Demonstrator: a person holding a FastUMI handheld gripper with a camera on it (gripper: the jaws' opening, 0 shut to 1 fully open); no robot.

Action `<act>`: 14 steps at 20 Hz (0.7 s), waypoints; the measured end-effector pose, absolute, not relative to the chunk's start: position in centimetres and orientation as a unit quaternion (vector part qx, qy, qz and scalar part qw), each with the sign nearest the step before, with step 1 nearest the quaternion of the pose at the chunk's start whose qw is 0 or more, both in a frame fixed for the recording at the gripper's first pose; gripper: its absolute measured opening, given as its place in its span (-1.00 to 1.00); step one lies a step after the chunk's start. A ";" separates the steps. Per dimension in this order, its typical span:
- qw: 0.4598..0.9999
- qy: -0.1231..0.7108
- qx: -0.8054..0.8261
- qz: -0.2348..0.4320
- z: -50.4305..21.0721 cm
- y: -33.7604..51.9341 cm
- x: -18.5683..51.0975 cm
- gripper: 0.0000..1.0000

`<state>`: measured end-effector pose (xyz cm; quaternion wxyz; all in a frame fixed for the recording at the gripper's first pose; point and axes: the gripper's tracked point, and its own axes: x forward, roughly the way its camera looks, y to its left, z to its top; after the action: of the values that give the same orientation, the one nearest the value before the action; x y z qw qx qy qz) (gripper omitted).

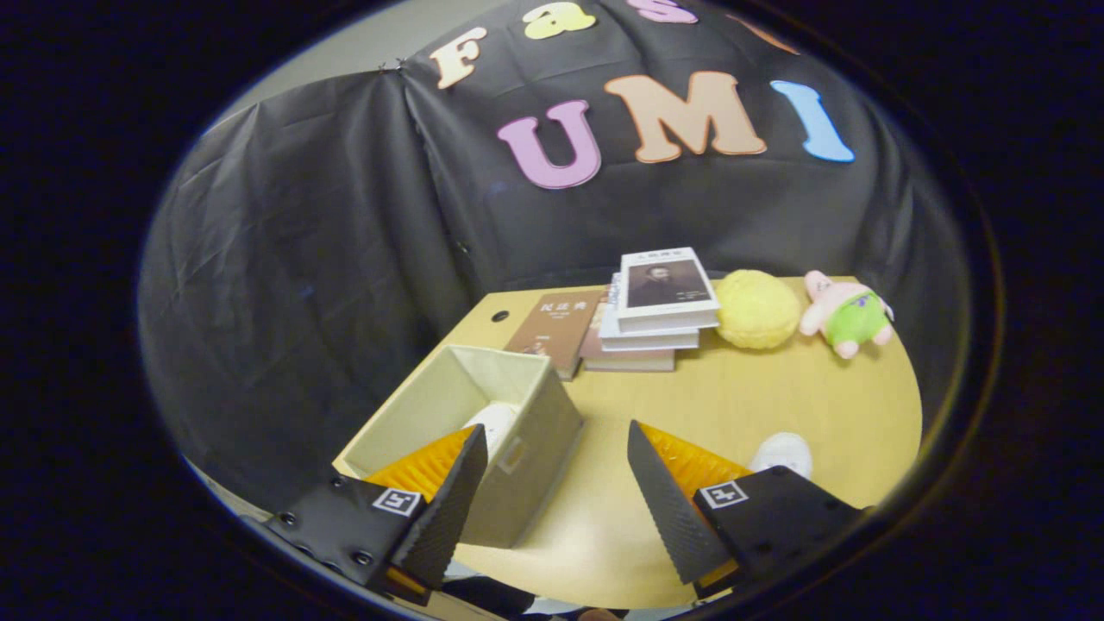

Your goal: Open the storage box then place both shoes into the box .Put the left shoe in first, then the right shoe, with the right side of both shoes facing outward in a uniform manner.

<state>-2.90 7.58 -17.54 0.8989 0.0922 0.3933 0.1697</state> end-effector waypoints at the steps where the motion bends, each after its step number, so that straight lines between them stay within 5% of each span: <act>1: 0.899 0.397 0.092 0.159 -17.8 6.1 -3.2 1.00; 14: 0.885 0.460 0.054 0.034 -25.1 -10.7 -7.3 1.00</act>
<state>-7.31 -10.70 -25.10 0.8855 0.0536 0.4604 0.0336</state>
